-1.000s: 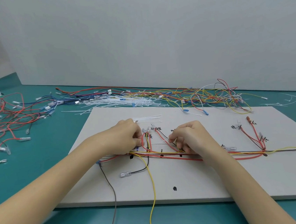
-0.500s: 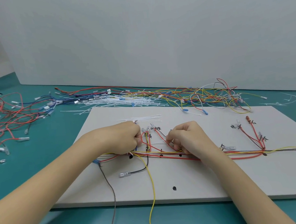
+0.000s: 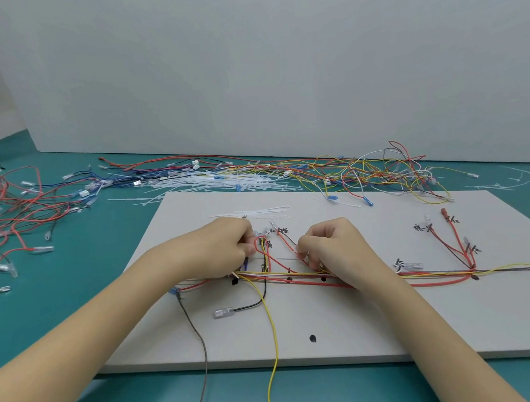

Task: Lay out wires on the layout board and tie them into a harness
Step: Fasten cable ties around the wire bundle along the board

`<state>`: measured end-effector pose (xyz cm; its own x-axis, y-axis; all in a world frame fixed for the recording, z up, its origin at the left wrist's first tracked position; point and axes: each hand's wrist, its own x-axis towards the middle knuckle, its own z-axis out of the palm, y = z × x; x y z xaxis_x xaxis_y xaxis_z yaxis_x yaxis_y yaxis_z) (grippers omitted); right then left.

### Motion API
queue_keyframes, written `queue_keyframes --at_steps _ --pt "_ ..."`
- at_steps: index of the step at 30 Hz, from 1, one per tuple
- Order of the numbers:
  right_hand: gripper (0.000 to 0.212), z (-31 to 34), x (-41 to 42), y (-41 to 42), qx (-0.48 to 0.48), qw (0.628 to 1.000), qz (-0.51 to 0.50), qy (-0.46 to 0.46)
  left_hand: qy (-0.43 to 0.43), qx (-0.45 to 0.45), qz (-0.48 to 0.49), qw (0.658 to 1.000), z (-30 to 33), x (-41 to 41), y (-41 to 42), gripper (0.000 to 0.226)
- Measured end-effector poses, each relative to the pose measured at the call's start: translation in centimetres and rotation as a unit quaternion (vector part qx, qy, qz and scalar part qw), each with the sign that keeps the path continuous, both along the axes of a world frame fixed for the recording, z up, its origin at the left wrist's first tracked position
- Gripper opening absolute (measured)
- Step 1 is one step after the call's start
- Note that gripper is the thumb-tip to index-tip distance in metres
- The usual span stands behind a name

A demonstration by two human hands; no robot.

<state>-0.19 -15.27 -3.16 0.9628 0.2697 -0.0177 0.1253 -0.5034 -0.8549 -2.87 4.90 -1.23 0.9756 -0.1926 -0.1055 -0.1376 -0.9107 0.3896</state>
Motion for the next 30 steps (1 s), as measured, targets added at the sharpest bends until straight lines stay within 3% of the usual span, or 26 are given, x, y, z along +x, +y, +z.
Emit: queue_keyframes --at_steps 8,14,30 --pt "0.016 -0.2 -0.1 0.0 -0.029 0.999 -0.002 -0.017 -0.062 -0.157 0.027 0.985 -0.5 -0.1 1.0 0.015" --pt "0.020 -0.2 -0.5 0.4 -0.033 0.999 0.025 -0.022 -0.014 -0.250 -0.044 0.967 -0.5 -1.0 1.3 0.024" --pt "0.017 -0.3 -0.2 0.3 -0.017 0.999 0.031 -0.021 -0.045 -0.263 -0.017 0.964 -1.3 -1.6 0.9 0.046"
